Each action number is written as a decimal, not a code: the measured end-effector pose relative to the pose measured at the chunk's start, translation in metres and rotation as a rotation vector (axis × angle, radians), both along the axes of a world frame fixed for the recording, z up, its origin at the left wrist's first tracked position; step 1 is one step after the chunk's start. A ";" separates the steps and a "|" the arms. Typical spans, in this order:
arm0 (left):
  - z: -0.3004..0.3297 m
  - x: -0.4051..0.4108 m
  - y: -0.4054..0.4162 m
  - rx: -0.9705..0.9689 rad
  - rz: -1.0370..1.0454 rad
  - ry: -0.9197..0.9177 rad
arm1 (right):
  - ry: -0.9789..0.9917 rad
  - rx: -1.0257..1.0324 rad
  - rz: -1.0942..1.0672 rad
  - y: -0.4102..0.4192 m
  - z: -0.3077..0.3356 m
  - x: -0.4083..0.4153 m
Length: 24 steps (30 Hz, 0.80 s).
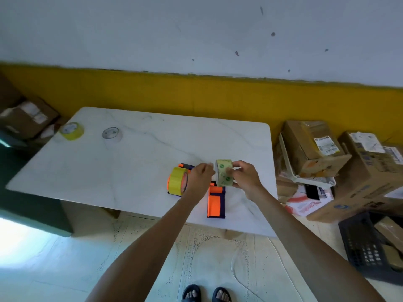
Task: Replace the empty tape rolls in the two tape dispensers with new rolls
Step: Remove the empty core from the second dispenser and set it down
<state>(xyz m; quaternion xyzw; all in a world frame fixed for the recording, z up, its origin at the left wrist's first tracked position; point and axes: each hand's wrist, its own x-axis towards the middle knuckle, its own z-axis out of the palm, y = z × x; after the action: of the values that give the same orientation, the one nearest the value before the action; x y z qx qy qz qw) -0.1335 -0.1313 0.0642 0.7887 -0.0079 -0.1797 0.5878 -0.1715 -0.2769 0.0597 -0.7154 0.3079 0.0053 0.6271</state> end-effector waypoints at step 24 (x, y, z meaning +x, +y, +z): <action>0.076 0.022 0.339 -0.028 0.656 -0.112 | -0.244 -0.026 0.690 0.370 0.063 0.114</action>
<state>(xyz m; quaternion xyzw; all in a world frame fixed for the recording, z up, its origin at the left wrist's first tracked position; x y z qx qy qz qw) -0.1119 0.2077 0.1404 0.7497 0.2114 0.0628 0.6240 -0.0573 0.0928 0.1230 -0.7805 -0.0286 0.1274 0.6114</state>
